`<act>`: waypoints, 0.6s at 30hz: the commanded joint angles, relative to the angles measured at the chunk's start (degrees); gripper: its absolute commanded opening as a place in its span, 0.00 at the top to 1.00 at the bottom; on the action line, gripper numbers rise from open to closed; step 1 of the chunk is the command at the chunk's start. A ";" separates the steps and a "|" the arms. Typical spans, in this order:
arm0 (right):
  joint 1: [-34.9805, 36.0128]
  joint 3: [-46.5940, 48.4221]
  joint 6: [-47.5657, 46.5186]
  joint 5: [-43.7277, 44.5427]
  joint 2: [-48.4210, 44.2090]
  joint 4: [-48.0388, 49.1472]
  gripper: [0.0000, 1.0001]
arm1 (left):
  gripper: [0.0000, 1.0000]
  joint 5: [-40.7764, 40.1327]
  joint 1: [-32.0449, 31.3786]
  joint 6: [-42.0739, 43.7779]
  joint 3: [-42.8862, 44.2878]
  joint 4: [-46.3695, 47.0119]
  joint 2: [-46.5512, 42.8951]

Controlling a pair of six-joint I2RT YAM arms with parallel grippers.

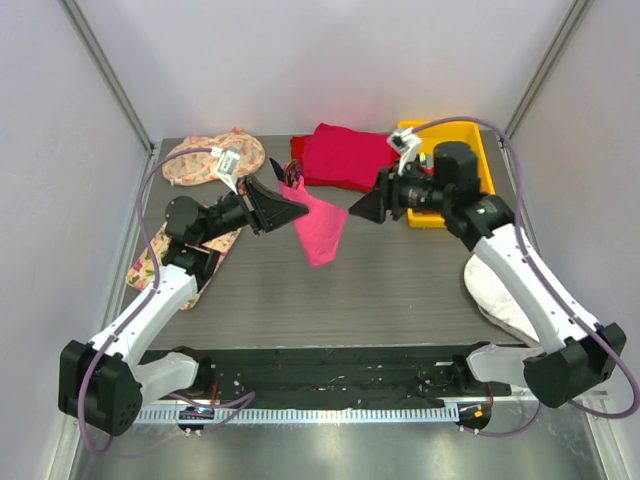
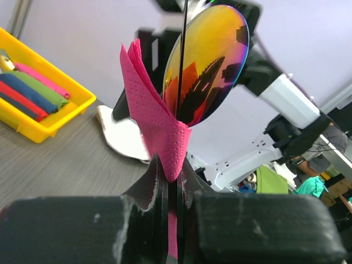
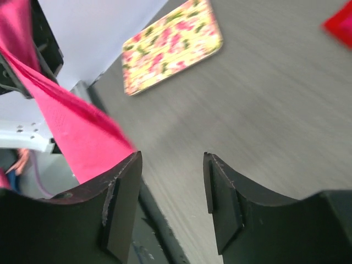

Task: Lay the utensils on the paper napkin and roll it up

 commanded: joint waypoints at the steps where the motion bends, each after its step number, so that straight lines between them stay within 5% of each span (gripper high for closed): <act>1: -2.91 10.31 -8.85 1.15 -6.15 -13.03 0.43 | 1.00 -2.45 0.10 2.19 2.43 -0.33 0.67; 11: -0.54 10.41 -1.13 -5.09 -6.87 -10.59 0.43 | 1.00 -2.89 0.10 2.28 4.54 -0.59 3.66; 18: 6.05 10.14 0.11 -1.40 -1.86 -5.66 0.43 | 1.00 -2.63 0.10 2.45 4.45 -1.73 2.88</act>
